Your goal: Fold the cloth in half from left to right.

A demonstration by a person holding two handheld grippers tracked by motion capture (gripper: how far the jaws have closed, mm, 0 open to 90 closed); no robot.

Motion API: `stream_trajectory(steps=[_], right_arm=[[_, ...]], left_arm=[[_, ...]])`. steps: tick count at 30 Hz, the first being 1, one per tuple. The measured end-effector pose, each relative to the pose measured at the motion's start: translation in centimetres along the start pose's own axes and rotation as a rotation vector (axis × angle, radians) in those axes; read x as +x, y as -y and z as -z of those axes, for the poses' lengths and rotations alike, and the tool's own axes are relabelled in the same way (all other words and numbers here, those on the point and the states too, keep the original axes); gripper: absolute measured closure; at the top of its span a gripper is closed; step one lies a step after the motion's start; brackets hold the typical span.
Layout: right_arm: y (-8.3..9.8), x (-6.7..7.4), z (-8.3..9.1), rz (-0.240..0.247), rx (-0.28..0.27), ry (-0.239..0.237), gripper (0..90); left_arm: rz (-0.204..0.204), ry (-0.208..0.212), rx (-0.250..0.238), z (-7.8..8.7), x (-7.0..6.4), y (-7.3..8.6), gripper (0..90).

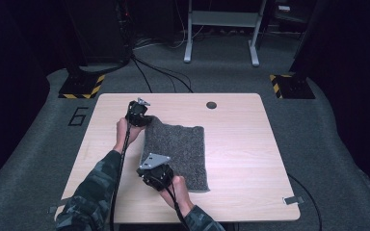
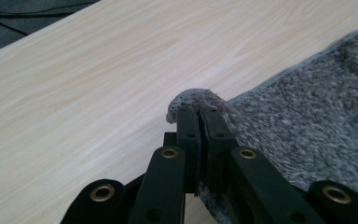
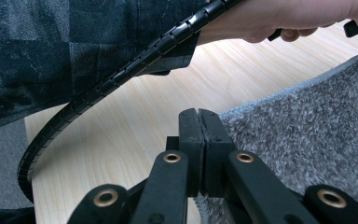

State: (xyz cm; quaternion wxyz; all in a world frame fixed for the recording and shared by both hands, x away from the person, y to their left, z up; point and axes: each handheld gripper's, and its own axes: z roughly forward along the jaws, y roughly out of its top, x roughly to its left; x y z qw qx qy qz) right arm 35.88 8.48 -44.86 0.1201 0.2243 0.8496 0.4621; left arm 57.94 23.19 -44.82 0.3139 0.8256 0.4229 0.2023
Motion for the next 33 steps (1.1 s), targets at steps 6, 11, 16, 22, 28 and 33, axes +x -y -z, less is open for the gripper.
stream_trajectory(steps=[6, 11, 16, 22, 28, 33], right_arm=[[-0.4, -0.2, 0.5, -0.004, -0.029, 0.007, 89.1], [-1.2, -0.4, 1.2, -0.001, -0.057, 0.013, 89.1], [-1.8, -0.2, 2.0, 0.005, -0.090, 0.019, 89.1], [-1.1, -0.5, 3.6, -0.003, -0.101, 0.052, 89.1], [0.6, -1.0, 5.0, -0.039, -0.091, 0.087, 89.1], [2.1, -1.4, 5.6, -0.033, -0.070, 0.111, 89.1]], left_arm=[[-0.015, -0.022, 0.002, 0.7, 0.2, -0.7, 87.0], [-0.039, -0.043, -0.013, 1.6, 0.2, -1.7, 87.0], [-0.047, -0.042, -0.015, 2.6, 0.3, -2.8, 86.9], [-0.065, -0.025, -0.014, 2.3, -0.9, -3.7, 87.0], [-0.100, -0.012, -0.004, 0.9, -3.0, -4.4, 86.9], [-0.124, 0.003, 0.004, -0.1, -4.5, -5.0, 86.9]])
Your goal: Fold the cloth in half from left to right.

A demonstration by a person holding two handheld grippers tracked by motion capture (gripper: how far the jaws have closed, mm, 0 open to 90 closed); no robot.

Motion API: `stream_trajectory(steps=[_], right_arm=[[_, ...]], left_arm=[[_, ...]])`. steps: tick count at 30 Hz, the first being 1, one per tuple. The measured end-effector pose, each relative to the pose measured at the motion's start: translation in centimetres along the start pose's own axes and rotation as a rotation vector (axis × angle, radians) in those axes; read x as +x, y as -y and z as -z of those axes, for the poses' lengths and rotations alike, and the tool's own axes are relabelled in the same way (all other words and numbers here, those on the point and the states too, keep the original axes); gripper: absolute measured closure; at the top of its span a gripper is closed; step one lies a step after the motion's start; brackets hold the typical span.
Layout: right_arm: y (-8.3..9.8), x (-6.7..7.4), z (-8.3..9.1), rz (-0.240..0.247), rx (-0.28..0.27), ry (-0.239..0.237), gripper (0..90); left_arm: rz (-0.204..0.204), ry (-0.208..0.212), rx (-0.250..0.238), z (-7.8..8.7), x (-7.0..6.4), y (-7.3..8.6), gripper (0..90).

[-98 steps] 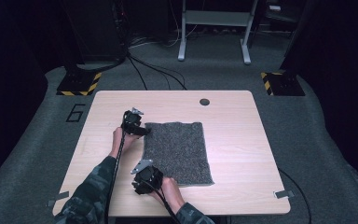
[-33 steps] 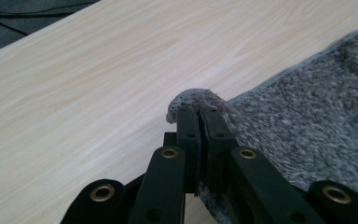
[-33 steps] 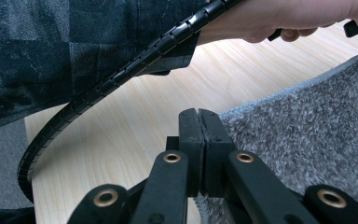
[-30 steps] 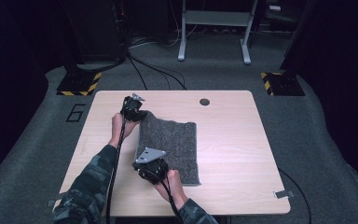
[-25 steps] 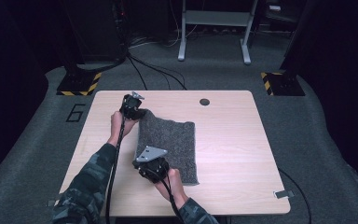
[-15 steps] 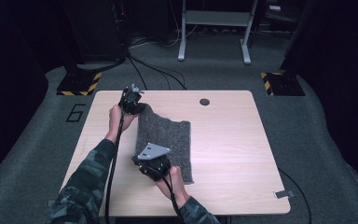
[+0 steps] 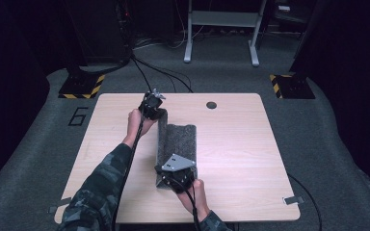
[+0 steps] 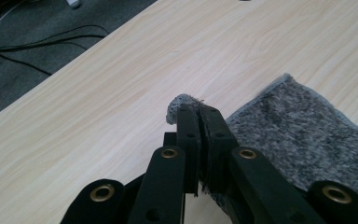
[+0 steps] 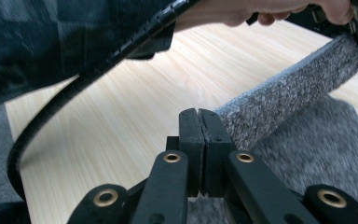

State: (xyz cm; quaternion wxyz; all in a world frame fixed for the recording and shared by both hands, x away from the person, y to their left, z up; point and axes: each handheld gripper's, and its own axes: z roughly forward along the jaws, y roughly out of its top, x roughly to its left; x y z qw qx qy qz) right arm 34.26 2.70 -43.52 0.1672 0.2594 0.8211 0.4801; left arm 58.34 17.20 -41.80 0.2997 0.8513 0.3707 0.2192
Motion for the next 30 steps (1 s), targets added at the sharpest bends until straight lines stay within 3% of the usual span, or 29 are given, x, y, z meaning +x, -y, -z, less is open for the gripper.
stream_trajectory(steps=[9, 15, 30], right_arm=[[2.5, -0.9, 1.1, -0.050, 0.031, 0.040, 89.2], [3.5, -1.4, 2.0, -0.058, 0.036, 0.063, 89.2], [5.3, -2.4, 3.1, -0.109, 0.060, 0.095, 89.1]], left_arm=[[-0.030, 0.029, 0.022, -2.1, -2.3, -0.9, 86.8], [-0.047, 0.049, 0.014, -3.1, -3.8, -1.5, 86.8], [-0.061, 0.071, 0.020, -5.0, -5.8, -2.3, 86.7]])
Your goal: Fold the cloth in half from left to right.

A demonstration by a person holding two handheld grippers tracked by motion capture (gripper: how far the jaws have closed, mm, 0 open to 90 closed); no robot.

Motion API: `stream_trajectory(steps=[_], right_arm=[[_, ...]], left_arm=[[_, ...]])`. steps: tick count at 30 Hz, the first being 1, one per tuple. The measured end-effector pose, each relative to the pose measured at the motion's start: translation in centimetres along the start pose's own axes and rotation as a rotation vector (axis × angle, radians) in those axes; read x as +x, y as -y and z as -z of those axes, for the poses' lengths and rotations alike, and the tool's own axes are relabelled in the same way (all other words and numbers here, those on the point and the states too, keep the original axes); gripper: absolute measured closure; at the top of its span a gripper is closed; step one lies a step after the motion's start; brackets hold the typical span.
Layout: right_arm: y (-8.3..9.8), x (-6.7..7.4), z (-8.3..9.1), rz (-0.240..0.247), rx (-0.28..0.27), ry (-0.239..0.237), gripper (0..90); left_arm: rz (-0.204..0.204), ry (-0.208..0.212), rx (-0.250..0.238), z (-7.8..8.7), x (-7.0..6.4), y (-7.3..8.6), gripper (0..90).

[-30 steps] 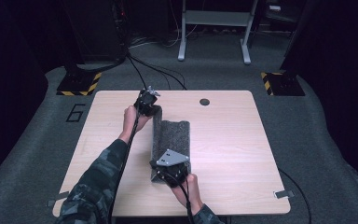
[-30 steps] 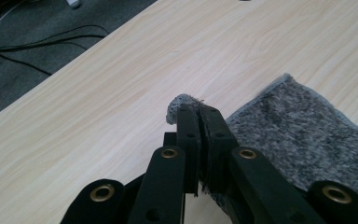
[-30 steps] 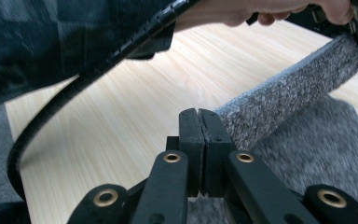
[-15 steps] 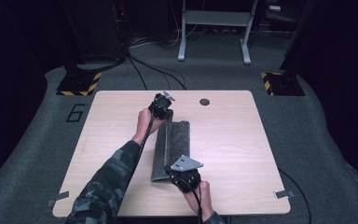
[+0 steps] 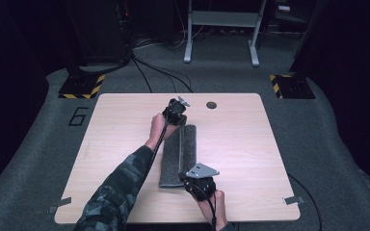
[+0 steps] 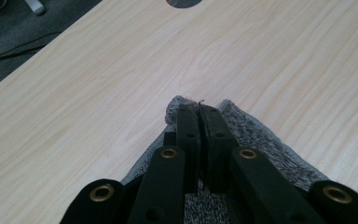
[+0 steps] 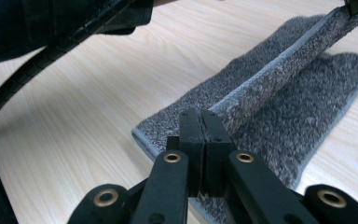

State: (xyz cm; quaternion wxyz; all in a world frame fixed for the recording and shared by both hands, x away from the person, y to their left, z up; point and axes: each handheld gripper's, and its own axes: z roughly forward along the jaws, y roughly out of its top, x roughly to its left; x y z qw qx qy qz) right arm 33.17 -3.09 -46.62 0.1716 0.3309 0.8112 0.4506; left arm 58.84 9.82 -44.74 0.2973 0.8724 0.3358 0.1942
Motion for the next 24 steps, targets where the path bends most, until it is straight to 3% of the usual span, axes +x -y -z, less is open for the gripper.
stream_trajectory(steps=[24], right_arm=[[2.6, -1.5, -0.3, -0.052, 0.091, 0.038, 89.3]], left_arm=[[-0.010, 0.011, 0.051, -3.0, -1.3, -0.3, 86.5]])
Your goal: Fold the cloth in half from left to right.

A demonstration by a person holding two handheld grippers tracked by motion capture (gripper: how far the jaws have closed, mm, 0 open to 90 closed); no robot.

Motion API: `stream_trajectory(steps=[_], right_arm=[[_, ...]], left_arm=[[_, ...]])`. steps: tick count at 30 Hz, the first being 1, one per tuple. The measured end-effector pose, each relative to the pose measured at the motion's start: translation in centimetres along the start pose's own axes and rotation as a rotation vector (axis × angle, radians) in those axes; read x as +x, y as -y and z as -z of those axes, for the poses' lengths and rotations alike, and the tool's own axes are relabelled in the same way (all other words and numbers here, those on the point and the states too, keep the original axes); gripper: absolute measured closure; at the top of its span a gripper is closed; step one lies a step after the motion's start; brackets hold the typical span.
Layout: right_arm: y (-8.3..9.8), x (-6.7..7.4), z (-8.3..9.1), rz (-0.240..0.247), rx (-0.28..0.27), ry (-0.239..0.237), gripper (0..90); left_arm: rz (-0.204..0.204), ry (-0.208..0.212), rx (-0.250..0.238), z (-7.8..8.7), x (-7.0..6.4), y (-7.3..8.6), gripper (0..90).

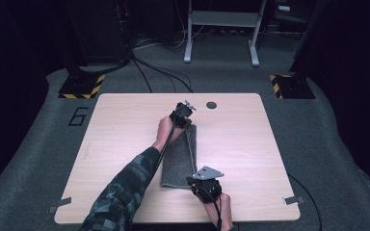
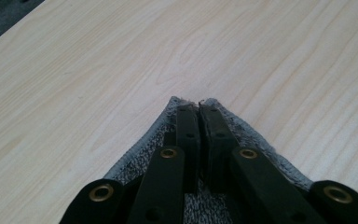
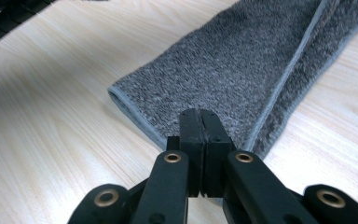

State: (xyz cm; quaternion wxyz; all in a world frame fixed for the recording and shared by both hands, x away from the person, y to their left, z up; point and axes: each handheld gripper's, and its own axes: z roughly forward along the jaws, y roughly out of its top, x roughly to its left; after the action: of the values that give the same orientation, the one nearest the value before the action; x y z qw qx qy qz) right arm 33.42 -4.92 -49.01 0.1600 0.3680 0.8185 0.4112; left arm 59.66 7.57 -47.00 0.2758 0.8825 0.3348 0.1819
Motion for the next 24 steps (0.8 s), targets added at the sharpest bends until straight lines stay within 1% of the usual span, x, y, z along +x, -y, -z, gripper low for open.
stream_trajectory(steps=[1, 2, 3, 5, 6, 7, 9, 10, 11, 12, 14, 17, 19, 21, 22, 24], right_arm=[[0.1, -0.2, -0.1, 0.003, 0.004, 0.003, 89.0], [0.2, -0.3, -0.1, -0.004, 0.006, 0.002, 88.9], [0.2, -0.4, -0.2, -0.012, 0.012, 0.009, 88.2], [0.5, -0.6, -0.3, -0.018, 0.026, 0.018, 87.2], [0.6, -0.8, -0.4, -0.018, 0.037, 0.019, 86.5], [0.8, -0.9, -0.5, -0.029, 0.048, 0.023, 85.9], [1.1, -1.2, -0.6, -0.033, 0.059, 0.028, 84.5], [1.2, -1.3, -0.6, -0.036, 0.063, 0.032, 83.8], [1.3, -1.4, -0.6, -0.040, 0.059, 0.037, 83.4], [1.3, -1.5, -0.5, -0.051, 0.056, 0.043, 82.9], [1.2, -1.6, -0.5, -0.048, 0.044, 0.054, 81.5], [1.1, -1.9, -0.8, -0.051, 0.059, 0.063, 80.3], [1.2, -2.1, -1.2, -0.045, 0.081, 0.058, 79.9], [1.5, -2.1, -1.4, -0.042, 0.090, 0.069, 80.0], [1.7, -2.0, -1.6, -0.051, 0.100, 0.074, 80.0], [2.1, -2.1, -1.7, -0.032, 0.101, 0.076, 80.2]], left_arm=[[0.006, 0.005, -0.003, -0.1, -0.1, 0.0, 86.1], [0.013, 0.017, -0.006, -0.2, -0.1, 0.0, 84.9], [0.025, 0.019, -0.007, -0.3, -0.1, -0.1, 77.9], [0.051, 0.041, -0.016, -0.4, -0.1, -0.2, 58.1], [0.056, 0.045, -0.030, -0.2, 0.0, -0.3, 50.8], [0.057, 0.043, -0.031, -0.1, 0.0, -0.3, 43.4], [0.069, 0.040, -0.049, 0.2, 0.2, -0.3, 36.2], [0.077, 0.045, -0.060, 0.5, 0.5, -0.2, 34.6], [0.083, 0.034, -0.060, 0.6, 0.7, -0.1, 33.3], [0.091, 0.034, -0.061, 0.7, 1.0, 0.0, 32.4], [0.105, 0.016, -0.049, 0.7, 1.5, 0.5, 31.2], [0.116, 0.000, -0.031, 0.5, 1.9, 1.2, 30.1], [0.121, -0.015, -0.009, 0.3, 2.2, 1.7, 29.0], [0.128, -0.025, 0.004, 0.3, 2.5, 2.2, 27.9], [0.122, -0.025, 0.006, 0.3, 2.6, 2.5, 27.4], [0.118, -0.038, 0.015, 0.7, 3.0, 3.1, 27.0]])
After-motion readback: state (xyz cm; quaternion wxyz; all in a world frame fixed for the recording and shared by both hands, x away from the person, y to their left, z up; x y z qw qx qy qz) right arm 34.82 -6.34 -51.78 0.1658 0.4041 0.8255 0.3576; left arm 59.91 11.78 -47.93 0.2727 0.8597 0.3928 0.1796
